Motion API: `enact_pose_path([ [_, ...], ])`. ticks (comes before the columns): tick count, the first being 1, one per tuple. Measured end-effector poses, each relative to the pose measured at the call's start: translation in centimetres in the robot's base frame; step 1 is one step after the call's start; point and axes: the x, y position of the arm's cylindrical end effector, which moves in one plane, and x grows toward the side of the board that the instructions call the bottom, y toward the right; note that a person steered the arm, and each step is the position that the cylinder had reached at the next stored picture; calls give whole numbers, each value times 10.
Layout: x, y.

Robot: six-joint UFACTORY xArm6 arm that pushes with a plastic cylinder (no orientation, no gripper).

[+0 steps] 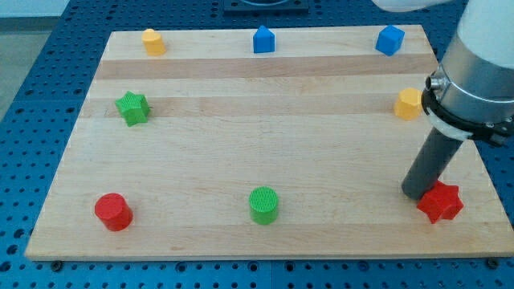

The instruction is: Point at the yellow hexagon

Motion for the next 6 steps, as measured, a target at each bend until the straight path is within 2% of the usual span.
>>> enact_pose_path([
  [1,-6,0],
  [3,-60,4],
  [6,-114,56],
])
